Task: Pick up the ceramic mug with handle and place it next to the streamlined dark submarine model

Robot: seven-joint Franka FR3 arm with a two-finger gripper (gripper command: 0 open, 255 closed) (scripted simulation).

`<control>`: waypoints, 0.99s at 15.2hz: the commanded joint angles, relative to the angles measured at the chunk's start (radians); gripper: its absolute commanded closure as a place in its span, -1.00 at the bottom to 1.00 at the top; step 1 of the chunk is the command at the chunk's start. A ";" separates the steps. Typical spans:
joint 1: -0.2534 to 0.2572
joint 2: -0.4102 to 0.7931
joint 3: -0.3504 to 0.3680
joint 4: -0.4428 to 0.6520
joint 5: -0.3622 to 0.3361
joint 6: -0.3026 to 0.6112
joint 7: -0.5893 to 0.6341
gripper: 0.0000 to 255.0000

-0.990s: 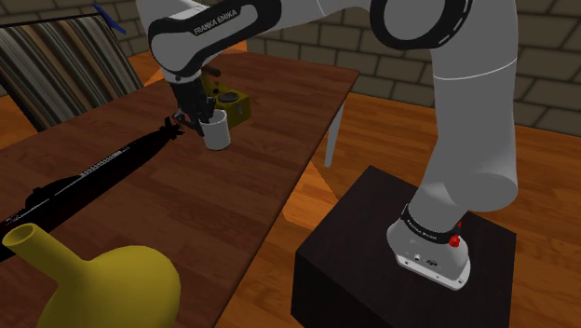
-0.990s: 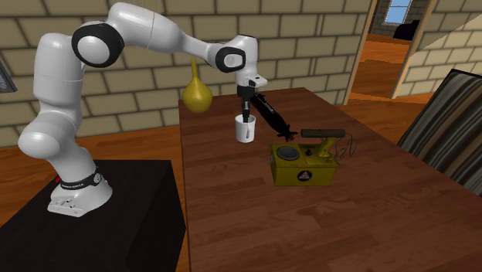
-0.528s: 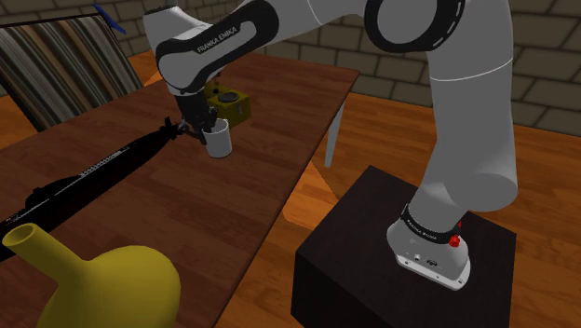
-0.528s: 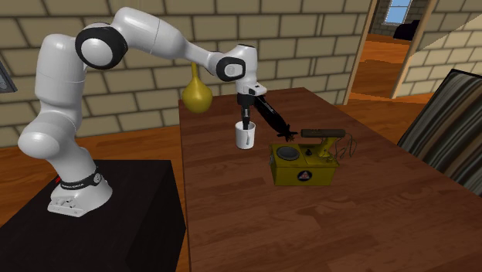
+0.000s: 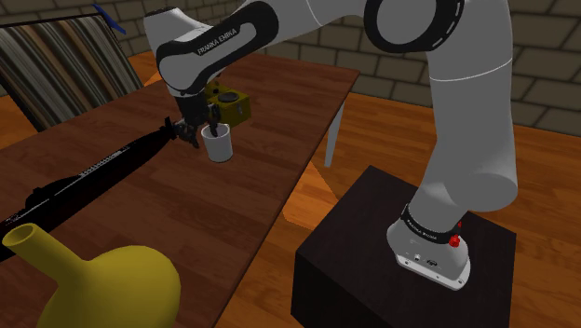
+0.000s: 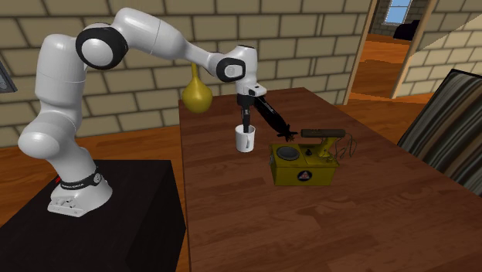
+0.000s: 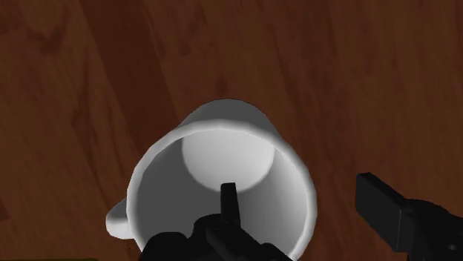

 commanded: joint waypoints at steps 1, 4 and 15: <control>0.000 0.000 0.000 0.000 0.000 0.000 0.000 -1.00; 0.000 0.000 0.000 0.000 0.000 0.000 0.000 -1.00; 0.004 -0.032 0.004 0.080 0.006 -0.112 -0.005 -1.00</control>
